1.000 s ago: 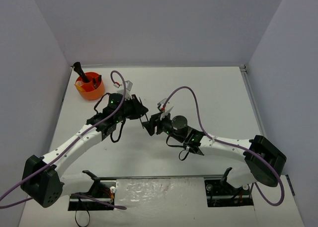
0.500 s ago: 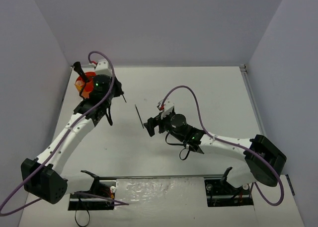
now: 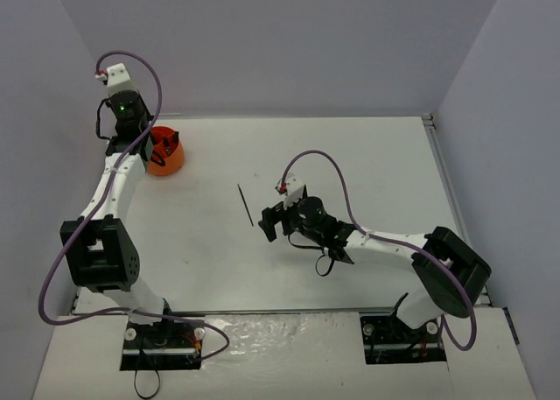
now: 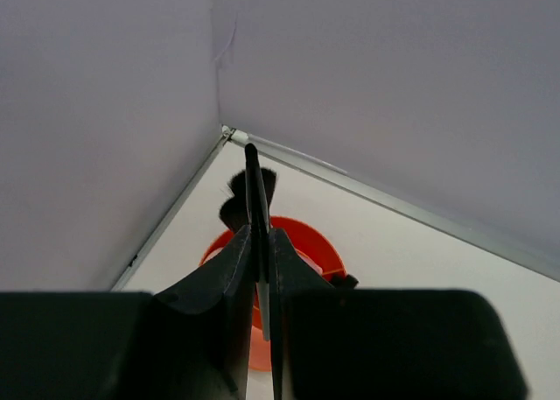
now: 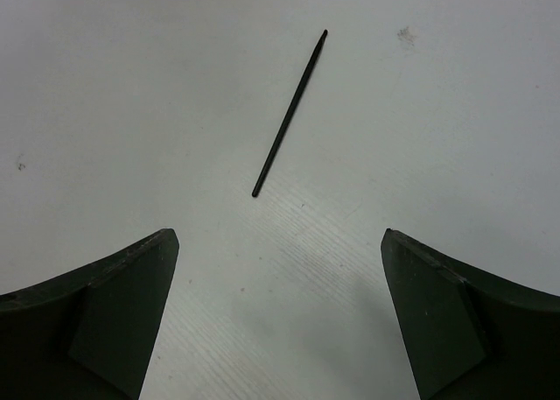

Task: Organize the makeup

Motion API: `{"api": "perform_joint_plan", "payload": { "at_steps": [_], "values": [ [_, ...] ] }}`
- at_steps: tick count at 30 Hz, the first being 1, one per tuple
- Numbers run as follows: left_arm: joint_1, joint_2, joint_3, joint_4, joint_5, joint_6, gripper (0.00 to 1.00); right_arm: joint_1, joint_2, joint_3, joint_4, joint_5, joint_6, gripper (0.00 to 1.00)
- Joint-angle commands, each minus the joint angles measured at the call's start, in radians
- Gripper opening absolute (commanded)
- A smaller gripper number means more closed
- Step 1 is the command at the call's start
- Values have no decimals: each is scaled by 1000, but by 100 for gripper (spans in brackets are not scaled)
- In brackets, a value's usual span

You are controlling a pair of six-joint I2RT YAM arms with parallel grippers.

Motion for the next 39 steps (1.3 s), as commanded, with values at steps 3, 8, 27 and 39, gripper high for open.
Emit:
{"api": "perform_joint_plan", "payload": {
  "at_steps": [3, 8, 27, 39],
  "values": [
    [46, 150, 191, 175, 36, 37, 0, -23, 32, 67, 54, -71, 4, 98],
    [48, 226, 208, 187, 45, 19, 0, -34, 54, 71, 52, -80, 5, 98],
    [46, 128, 106, 131, 59, -15, 64, -41, 55, 100, -8, -82, 5, 98],
    [-174, -134, 93, -466, 0, -164, 80, -57, -93, 83, -157, 112, 71, 98]
  ]
}}
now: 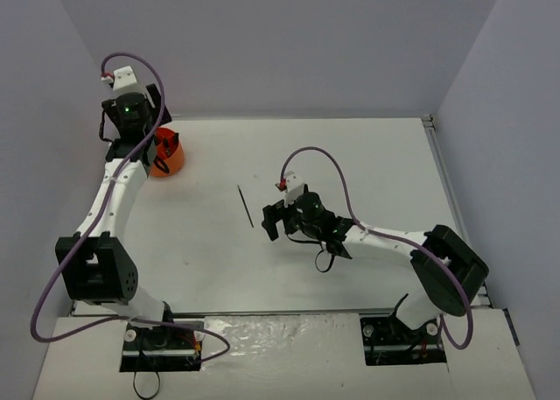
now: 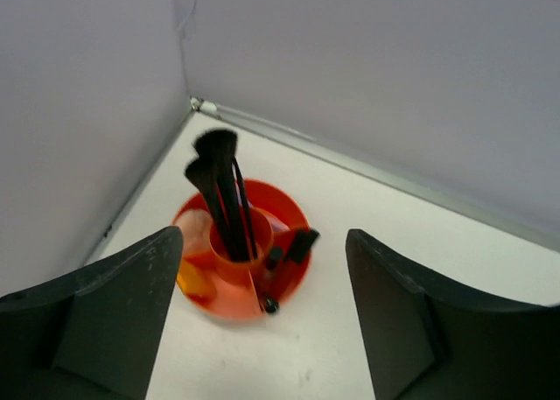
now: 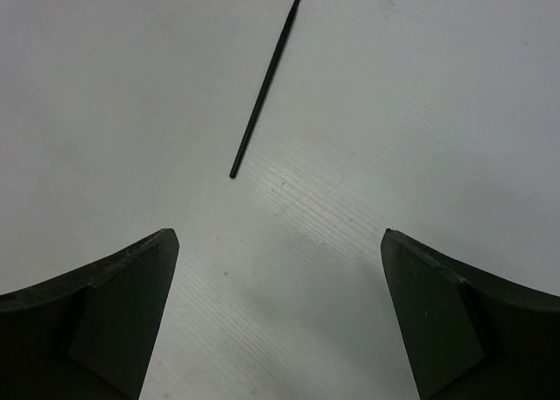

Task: Organize the makeup

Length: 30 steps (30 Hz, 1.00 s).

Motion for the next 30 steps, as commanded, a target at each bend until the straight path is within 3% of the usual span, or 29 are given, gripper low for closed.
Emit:
{"api": "perform_joint_plan", "payload": {
  "at_steps": [1, 5, 11, 16, 30],
  "values": [
    [-157, -61, 114, -396, -18, -139, 86, -28, -135, 14, -35, 146, 54, 98],
    [-227, -56, 135, -624, 55, -255, 97, -44, -227, -40, -83, 205, 102, 99],
    [-332, -43, 64, -694, 163, -386, 97, -53, -358, -132, -122, 338, 154, 100],
    [-425, 79, 91, -766, 184, -435, 97, -57, -468, -199, -113, 433, 154, 100],
    [-458, 429, 225, -776, 219, -545, 73, -65, -506, -240, -82, 443, 150, 100]
  ]
}}
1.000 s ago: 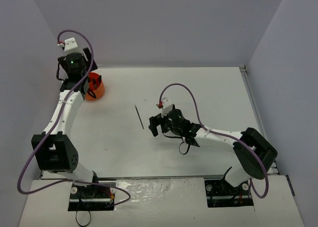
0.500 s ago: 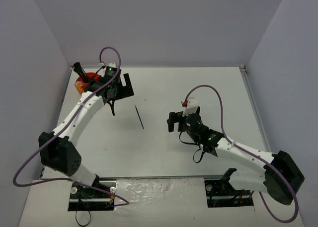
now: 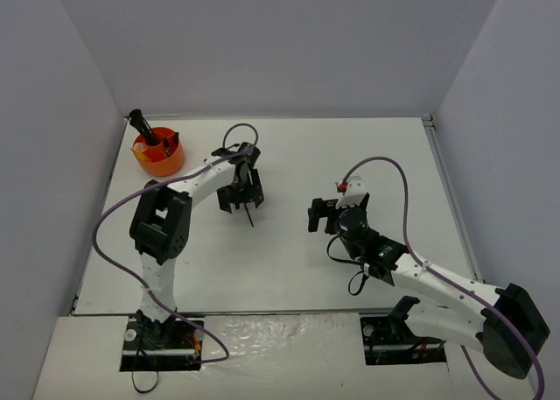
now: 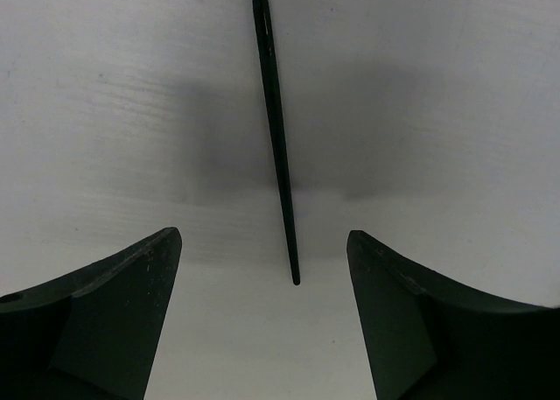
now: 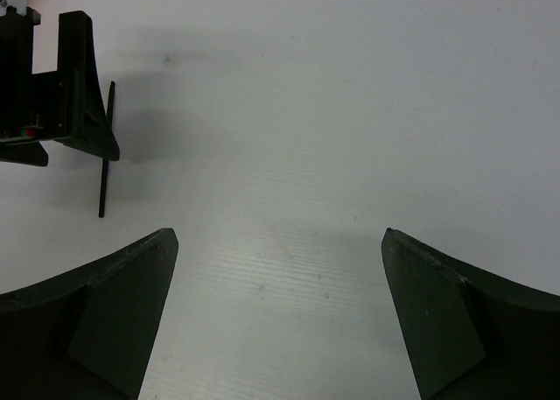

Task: Organize the makeup

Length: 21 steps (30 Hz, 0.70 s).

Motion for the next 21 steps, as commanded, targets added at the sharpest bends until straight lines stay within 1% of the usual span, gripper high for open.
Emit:
{"api": "perform_joint_plan", "payload": {
  "at_steps": [1, 5, 14, 21],
  "values": [
    [13, 17, 132, -15, 2, -48, 72, -11, -4, 7, 76, 31, 11, 100],
    [31, 60, 178, -18, -6, -54, 66, -11, 0, 10, 80, 24, 9, 100],
    [58, 112, 199, -5, -29, -80, 51, -13, 22, 15, 88, 9, 6, 100],
    [60, 160, 235, -6, -37, -90, 42, -14, 31, 15, 88, 7, 5, 100]
  ]
}}
